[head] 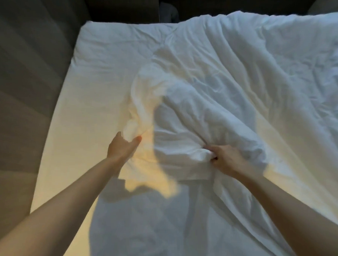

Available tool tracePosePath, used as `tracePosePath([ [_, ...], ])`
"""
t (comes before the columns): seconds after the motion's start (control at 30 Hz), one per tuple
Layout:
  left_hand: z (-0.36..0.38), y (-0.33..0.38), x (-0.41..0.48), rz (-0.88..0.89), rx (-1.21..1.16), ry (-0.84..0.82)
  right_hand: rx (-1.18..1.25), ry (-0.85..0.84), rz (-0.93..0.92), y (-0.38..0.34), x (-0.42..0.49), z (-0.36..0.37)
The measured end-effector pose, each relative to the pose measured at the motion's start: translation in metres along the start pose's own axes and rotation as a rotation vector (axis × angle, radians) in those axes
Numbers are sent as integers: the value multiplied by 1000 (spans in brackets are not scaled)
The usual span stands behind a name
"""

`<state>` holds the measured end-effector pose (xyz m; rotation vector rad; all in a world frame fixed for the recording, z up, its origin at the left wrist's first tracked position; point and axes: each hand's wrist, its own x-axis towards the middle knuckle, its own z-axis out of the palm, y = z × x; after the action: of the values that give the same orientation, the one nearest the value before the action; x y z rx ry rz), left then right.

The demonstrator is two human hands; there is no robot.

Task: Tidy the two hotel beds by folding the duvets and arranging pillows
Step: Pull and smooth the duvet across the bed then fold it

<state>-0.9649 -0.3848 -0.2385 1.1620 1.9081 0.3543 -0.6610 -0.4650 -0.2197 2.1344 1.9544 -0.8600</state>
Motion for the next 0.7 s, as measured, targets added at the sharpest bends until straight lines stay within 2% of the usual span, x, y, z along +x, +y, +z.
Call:
tracePosePath([
  [0.07,-23,-15,-34,-16,-60,66,108,-94,-59,-17,-22,-3],
  [0.13,-51,-14,-62,73,-94,130,178,-98,-79,-36,-48,2],
  [0.23,-86,13,-98,243,-151,132,332,54,19,-54,-81,-6],
  [0.33,-113,35,-129,304,-174,143,491,174,110,-64,-111,-28],
  [0.43,-144,34,-168,329,-250,180,435,215,65,-90,-151,-56],
  [0.57,-177,-3,-249,358,-293,165,377,195,13,-118,-217,-68],
  [0.7,-190,-59,-330,286,-267,175,213,7,-13,-139,-276,-65],
])
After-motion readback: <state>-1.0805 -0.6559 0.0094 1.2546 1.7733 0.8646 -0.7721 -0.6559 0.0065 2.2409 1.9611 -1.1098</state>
